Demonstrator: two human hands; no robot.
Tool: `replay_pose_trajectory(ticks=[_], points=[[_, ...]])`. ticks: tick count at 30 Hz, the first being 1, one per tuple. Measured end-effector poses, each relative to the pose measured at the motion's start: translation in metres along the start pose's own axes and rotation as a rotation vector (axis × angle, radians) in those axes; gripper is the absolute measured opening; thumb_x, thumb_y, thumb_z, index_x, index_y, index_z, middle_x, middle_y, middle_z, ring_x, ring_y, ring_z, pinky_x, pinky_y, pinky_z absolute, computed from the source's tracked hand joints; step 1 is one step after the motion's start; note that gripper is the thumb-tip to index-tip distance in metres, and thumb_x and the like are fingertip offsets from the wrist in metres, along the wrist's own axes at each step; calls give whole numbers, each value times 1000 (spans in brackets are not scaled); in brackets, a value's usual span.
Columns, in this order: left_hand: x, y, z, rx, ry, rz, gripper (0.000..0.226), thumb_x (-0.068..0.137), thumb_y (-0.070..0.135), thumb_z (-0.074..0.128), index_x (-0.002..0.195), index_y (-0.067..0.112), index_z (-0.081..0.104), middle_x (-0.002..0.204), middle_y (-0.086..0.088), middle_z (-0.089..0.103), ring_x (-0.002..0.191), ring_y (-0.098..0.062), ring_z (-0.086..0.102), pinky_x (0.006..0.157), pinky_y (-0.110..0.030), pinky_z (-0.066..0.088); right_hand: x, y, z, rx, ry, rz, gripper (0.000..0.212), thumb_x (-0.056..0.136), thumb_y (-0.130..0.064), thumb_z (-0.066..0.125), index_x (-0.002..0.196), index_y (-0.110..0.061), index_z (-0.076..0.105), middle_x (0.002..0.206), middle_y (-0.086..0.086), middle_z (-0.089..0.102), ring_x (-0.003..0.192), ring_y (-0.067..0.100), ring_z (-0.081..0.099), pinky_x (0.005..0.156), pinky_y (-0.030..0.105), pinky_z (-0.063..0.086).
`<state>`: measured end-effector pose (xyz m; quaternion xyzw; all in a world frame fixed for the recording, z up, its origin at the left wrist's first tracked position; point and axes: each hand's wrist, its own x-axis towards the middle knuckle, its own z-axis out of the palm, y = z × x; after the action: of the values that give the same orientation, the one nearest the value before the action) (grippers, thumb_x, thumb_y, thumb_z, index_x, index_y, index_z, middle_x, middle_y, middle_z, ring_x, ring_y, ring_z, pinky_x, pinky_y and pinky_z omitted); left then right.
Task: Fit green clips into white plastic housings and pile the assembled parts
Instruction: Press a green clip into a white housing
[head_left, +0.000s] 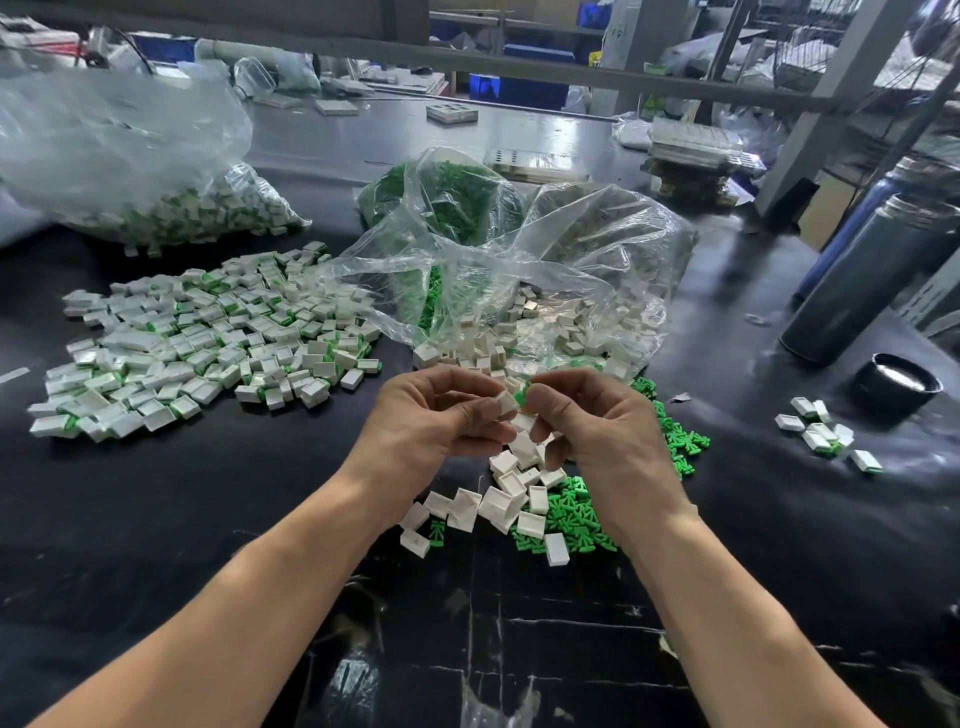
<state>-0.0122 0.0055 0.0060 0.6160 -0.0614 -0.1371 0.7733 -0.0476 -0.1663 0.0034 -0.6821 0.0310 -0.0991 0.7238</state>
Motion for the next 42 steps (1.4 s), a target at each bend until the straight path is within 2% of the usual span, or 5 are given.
replay_pose_trajectory(ticks=[8,14,27,37,42], points=[[0,-2,-2,85,-44,11,10,88,3,72,98,6,72,94,-19,78,75,-23,76,69,-33,63,0,3,1,-49,-6,-24,7,93,-9,75,89,-15,76,69,-2,71,59,11,61,47,22,46],[-1,-4,-1,109,-45,30,12,87,6,75,99,3,71,89,-16,78,75,-23,76,69,-32,64,-2,7,4,-155,58,-66,6,94,-17,75,91,-22,75,70,-2,71,60,8,63,50,21,48],[1,-6,-3,238,-31,131,12,86,11,79,96,9,74,84,-11,77,75,-21,75,70,-29,63,-5,-3,0,-336,-33,-44,2,99,-19,70,97,-18,71,78,-4,70,61,1,61,59,15,48],[1,-12,-3,295,1,186,11,90,-2,73,89,9,71,81,-11,76,75,-26,75,70,-33,64,-9,-1,7,-390,-19,-88,12,98,-14,69,90,-23,71,76,1,70,70,19,68,68,45,61],[0,-11,-2,362,9,218,13,91,-8,70,90,6,70,78,-9,75,73,-28,74,66,-31,64,-9,1,9,-470,-12,-134,15,96,-14,71,86,-26,70,74,-6,69,71,15,67,69,46,60]])
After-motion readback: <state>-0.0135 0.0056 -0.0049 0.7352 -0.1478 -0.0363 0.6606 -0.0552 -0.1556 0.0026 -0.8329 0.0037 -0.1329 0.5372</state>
